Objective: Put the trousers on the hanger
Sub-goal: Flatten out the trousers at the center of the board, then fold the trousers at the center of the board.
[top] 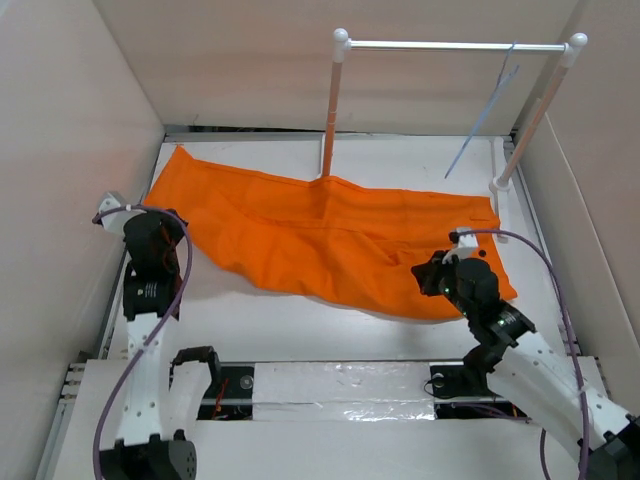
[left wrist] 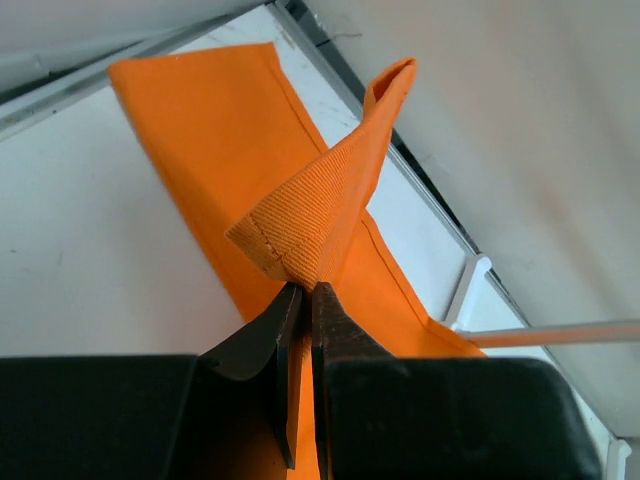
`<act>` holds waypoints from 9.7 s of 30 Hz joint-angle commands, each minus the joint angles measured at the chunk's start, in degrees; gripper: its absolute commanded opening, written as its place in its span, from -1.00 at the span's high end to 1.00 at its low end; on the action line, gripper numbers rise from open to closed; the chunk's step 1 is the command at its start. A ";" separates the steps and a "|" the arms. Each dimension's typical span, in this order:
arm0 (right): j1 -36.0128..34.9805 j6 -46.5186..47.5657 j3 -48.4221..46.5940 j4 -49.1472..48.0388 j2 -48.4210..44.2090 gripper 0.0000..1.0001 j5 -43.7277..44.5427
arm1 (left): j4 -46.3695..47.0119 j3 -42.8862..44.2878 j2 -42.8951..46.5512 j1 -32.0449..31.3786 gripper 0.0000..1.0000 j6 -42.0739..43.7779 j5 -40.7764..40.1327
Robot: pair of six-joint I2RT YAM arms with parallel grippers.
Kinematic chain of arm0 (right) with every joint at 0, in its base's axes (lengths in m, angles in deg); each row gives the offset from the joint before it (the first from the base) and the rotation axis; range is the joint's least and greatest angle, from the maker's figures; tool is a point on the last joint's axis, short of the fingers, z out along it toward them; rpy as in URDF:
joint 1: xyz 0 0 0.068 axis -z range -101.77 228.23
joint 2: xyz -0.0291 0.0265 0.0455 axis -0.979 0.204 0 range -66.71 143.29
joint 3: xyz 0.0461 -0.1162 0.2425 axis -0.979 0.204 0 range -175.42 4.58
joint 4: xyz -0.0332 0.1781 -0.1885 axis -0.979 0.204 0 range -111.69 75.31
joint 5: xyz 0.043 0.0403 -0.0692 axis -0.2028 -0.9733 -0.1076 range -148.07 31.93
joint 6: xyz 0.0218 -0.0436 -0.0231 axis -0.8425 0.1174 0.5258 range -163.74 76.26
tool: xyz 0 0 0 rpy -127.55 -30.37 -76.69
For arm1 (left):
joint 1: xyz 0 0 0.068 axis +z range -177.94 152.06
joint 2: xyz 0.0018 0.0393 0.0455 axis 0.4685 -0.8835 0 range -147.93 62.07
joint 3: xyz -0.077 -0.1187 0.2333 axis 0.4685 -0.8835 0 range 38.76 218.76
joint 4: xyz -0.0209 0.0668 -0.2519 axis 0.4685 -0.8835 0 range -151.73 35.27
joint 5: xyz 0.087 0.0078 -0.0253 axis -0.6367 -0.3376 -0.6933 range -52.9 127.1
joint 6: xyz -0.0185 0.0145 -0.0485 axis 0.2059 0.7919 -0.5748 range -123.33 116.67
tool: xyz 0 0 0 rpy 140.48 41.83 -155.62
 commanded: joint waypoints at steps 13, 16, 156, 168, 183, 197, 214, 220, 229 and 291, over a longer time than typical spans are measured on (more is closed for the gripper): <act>14.22 -22.42 -2.21 19.04 -1.60 0.15 28.92 | -11.02 10.71 24.17 -2.83 1.00 13.25 5.07; 23.27 -19.08 -1.16 13.68 4.99 0.15 21.46 | -12.07 15.71 23.76 -4.23 1.00 14.47 7.27; 44.23 -2.46 -67.95 24.14 65.47 0.60 18.37 | -19.81 63.97 -72.75 2.79 0.98 11.75 -31.66; 45.99 -8.17 -56.72 14.13 54.33 -0.93 4.84 | -17.44 61.55 -71.27 2.79 -0.23 11.75 -24.45; 42.99 -11.79 -2.31 -9.71 14.85 0.19 -4.83 | -8.01 22.86 -49.37 5.69 -0.67 10.35 -5.47; 30.98 -9.05 4.04 -12.07 8.16 -0.15 -17.96 | -6.88 18.72 -53.49 5.69 -0.66 9.65 1.65; 7.75 -23.90 -4.67 -33.60 47.80 0.11 -2.65 | -5.57 22.24 -60.89 6.22 -0.43 8.59 4.20; 5.65 -25.05 -1.60 -33.71 45.72 1.00 -0.89 | -5.91 22.94 -61.59 6.22 0.95 9.55 1.58; -1.64 -24.52 9.47 -18.01 21.91 1.00 1.40 | -12.94 22.60 -58.70 6.22 1.00 13.51 -16.07; 30.43 -6.24 -17.17 -4.61 35.27 0.46 -2.67 | 27.64 -10.46 -25.82 -54.94 0.57 1.64 2.17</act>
